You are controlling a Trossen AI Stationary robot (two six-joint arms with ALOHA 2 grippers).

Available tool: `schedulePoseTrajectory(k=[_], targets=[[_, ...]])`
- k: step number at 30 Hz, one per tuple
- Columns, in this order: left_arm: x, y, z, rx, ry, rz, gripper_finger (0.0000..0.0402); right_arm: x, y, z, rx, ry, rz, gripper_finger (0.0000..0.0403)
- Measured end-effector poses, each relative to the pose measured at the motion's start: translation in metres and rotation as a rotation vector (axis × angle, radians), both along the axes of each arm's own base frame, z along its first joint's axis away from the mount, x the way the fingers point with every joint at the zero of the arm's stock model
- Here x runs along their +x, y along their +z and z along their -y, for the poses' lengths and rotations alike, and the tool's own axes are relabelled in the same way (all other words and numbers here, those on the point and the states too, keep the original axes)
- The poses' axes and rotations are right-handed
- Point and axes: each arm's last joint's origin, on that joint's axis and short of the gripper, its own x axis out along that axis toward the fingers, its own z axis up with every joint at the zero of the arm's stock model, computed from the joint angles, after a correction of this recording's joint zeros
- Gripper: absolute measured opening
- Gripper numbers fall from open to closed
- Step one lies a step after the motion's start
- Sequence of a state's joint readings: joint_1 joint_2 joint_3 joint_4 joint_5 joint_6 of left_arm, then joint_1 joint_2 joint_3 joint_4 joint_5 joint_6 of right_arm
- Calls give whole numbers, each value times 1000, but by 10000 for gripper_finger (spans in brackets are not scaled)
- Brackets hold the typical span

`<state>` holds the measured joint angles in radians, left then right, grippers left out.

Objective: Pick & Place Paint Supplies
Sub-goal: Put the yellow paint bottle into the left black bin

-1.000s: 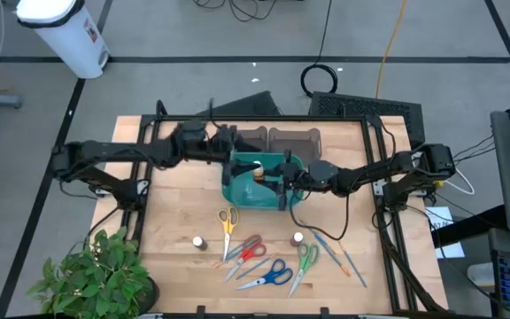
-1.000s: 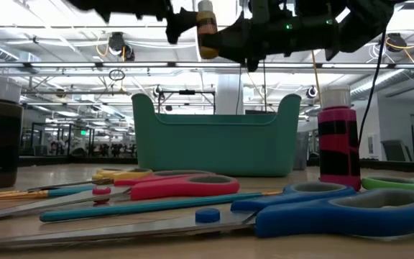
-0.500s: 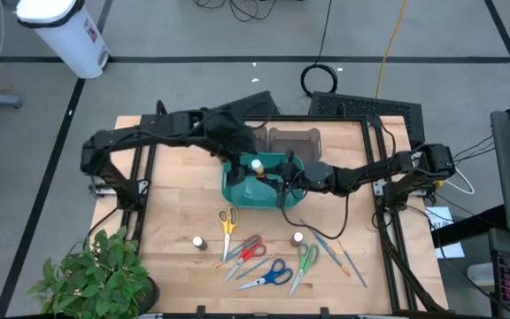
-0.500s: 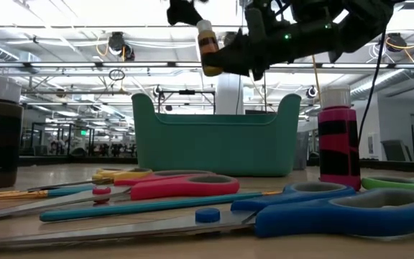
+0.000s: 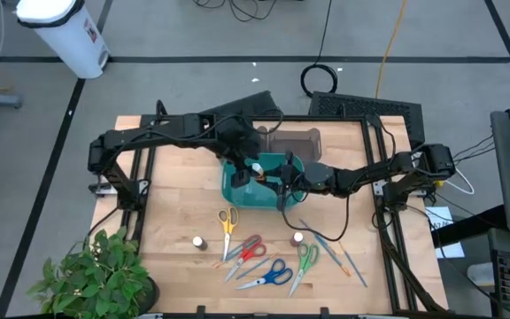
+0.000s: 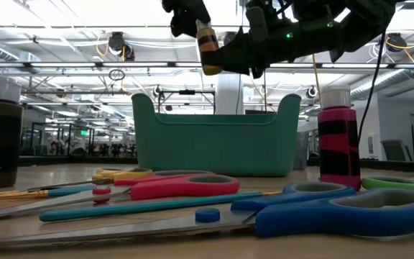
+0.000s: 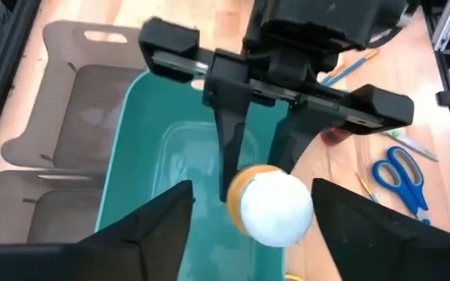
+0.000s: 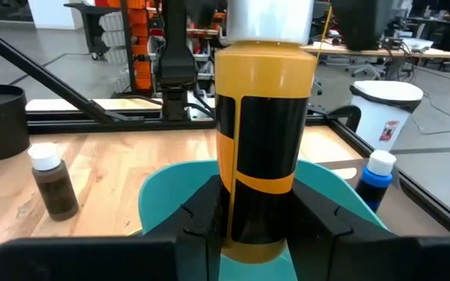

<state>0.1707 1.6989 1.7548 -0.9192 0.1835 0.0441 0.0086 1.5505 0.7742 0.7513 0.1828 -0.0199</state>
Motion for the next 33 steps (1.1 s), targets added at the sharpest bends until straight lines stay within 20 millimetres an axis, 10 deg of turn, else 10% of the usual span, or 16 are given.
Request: schedulePoseTrajectory(k=[10, 19, 26, 33], targets=[[0, -1, 0, 0, -8, -3, 123, 0, 0, 0, 4, -6, 0, 93], [-5, 17, -7, 125, 69, 31, 119, -6, 12, 3, -65, -110, 6, 184], [-30, 59, -40, 255, 200, 140, 119, -36, 30, -5, -95, -168, -140, 251], [-34, 33, -96, 155, 279, 104, 119, -74, 53, -15, -55, -133, -207, 271]])
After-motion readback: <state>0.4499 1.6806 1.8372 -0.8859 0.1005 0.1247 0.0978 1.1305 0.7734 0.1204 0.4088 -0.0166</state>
